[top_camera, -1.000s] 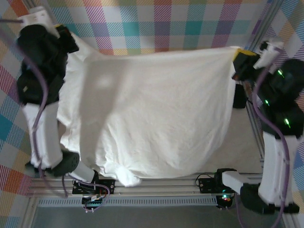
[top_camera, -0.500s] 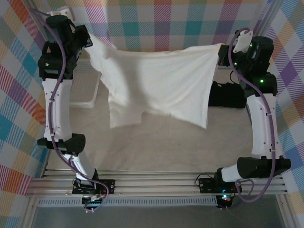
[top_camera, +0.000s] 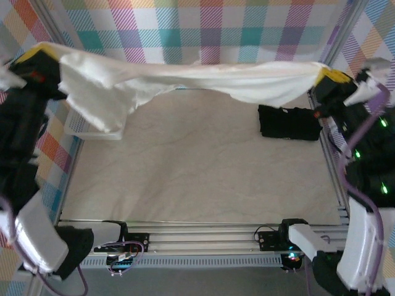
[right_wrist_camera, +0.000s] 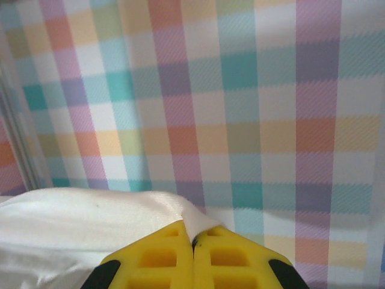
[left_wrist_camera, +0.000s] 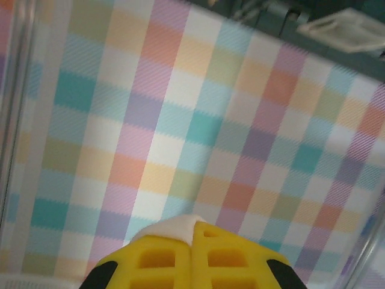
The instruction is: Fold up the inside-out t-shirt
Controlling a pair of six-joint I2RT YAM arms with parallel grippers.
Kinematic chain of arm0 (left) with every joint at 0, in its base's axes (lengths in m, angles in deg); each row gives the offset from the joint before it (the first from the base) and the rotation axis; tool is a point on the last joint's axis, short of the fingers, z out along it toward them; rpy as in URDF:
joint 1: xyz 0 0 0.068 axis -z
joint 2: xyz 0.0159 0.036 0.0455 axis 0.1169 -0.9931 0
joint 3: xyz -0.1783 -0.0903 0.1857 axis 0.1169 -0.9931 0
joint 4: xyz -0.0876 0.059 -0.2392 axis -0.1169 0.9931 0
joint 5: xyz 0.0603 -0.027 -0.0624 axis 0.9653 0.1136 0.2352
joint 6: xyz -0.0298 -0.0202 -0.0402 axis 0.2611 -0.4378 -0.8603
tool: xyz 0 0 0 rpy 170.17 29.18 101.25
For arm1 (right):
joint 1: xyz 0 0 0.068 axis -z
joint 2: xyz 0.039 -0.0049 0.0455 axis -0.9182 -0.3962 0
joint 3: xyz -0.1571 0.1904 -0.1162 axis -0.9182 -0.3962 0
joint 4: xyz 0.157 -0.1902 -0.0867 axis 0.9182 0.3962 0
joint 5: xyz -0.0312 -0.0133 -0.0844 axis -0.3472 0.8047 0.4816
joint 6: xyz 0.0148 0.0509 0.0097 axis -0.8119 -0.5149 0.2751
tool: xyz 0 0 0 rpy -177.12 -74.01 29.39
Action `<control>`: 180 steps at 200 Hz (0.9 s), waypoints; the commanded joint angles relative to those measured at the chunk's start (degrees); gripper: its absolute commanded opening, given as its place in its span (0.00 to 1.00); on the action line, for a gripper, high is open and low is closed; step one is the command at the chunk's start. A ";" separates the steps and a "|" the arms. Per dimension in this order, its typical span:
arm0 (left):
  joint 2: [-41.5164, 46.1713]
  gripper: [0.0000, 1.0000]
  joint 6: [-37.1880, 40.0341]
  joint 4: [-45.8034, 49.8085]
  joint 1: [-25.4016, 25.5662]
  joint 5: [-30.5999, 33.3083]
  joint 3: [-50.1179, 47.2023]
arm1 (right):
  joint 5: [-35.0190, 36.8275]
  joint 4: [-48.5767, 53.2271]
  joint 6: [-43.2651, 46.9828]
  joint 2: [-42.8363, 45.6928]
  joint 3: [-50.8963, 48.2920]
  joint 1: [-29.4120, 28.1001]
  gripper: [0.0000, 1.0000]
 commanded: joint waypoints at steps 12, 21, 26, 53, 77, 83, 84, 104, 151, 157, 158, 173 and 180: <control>1.24 0.00 0.40 -1.42 -0.72 -0.14 5.20 | -0.72 5.03 0.83 2.25 4.49 0.27 0.00; 0.48 0.00 0.75 -0.51 -0.72 0.25 6.77 | -0.72 5.90 1.04 2.30 5.69 0.29 0.00; -0.09 0.00 0.96 -0.15 -0.72 0.47 7.32 | -0.64 6.42 1.18 2.22 6.43 0.28 0.00; -3.32 0.00 1.61 0.02 -0.72 1.40 8.02 | -0.19 7.70 2.17 0.60 9.07 0.29 0.00; -8.26 0.00 2.39 -0.24 -0.72 1.81 8.02 | -0.08 7.27 3.34 -2.28 9.05 0.26 0.00; -9.71 0.00 2.48 -0.32 -0.72 1.58 7.88 | -0.02 6.81 3.65 -3.12 8.37 0.28 0.00; -9.96 0.00 2.48 -0.33 -0.72 1.52 7.82 | -0.02 6.69 3.71 -3.24 8.21 0.29 0.00; -14.38 0.00 2.57 -1.92 -0.68 0.67 4.16 | 0.07 3.38 4.22 -5.79 3.11 0.29 0.00; -23.90 0.00 2.73 -16.26 -0.69 -0.27 -17.61 | -0.09 -11.94 2.98 -16.87 -13.68 0.16 0.00; -26.56 0.00 2.78 -17.75 -0.68 -0.09 -19.07 | -0.10 -14.39 2.61 -19.92 -15.04 0.16 0.00; -27.05 0.00 2.76 -17.96 -0.66 -0.07 -19.32 | -0.10 -14.81 2.58 -20.43 -15.28 0.18 0.00; -35.51 0.03 2.38 -21.77 -0.72 -0.64 -20.66 | 0.23 -21.05 1.61 -31.15 -16.08 -0.15 0.00; -40.75 0.07 1.36 -23.16 -0.72 -0.81 -19.62 | 0.08 -23.00 1.28 -37.47 -14.51 -0.35 0.01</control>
